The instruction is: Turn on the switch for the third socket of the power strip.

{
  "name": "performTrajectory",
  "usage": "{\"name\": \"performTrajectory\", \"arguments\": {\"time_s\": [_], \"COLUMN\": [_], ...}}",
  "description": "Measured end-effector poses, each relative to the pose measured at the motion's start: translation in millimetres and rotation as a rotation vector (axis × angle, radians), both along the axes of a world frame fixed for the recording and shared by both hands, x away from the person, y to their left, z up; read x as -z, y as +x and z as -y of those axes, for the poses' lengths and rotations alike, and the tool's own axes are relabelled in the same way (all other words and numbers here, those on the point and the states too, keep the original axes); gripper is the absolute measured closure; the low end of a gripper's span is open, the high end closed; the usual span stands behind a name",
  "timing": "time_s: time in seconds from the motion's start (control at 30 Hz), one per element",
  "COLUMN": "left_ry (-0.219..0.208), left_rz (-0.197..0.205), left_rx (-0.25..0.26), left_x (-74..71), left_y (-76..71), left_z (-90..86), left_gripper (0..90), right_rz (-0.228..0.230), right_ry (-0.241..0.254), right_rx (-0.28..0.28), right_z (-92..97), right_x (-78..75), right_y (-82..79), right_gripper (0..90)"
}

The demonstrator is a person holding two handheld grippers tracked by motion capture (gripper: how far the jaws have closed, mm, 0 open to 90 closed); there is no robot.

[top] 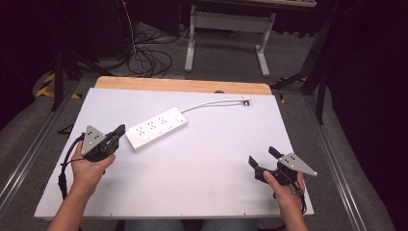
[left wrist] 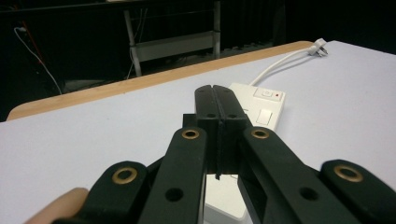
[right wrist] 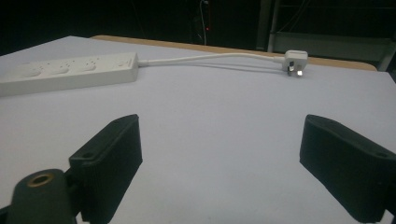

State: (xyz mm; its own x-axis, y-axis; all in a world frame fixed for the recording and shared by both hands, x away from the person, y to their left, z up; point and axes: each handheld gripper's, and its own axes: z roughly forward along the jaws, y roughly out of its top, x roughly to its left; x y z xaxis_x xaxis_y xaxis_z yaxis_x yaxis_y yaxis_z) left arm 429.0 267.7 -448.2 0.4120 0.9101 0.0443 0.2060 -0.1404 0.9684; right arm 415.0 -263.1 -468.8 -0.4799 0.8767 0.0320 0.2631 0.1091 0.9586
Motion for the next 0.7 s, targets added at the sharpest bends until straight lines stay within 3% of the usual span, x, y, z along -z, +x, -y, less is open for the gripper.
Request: {"name": "performTrajectory", "arguments": {"time_s": [0.7], "left_ry": [0.026], "left_rz": [-0.012], "left_rx": [0.004], "left_x": [3.8], "left_y": [5.9], "left_z": [3.9], "left_gripper": [89.9], "right_rz": [0.021], "right_ry": [-0.013], "right_rx": [0.008], "right_z": [-6.3], "right_x": [-1.7], "right_y": [20.7], "right_gripper": [13.5]}}
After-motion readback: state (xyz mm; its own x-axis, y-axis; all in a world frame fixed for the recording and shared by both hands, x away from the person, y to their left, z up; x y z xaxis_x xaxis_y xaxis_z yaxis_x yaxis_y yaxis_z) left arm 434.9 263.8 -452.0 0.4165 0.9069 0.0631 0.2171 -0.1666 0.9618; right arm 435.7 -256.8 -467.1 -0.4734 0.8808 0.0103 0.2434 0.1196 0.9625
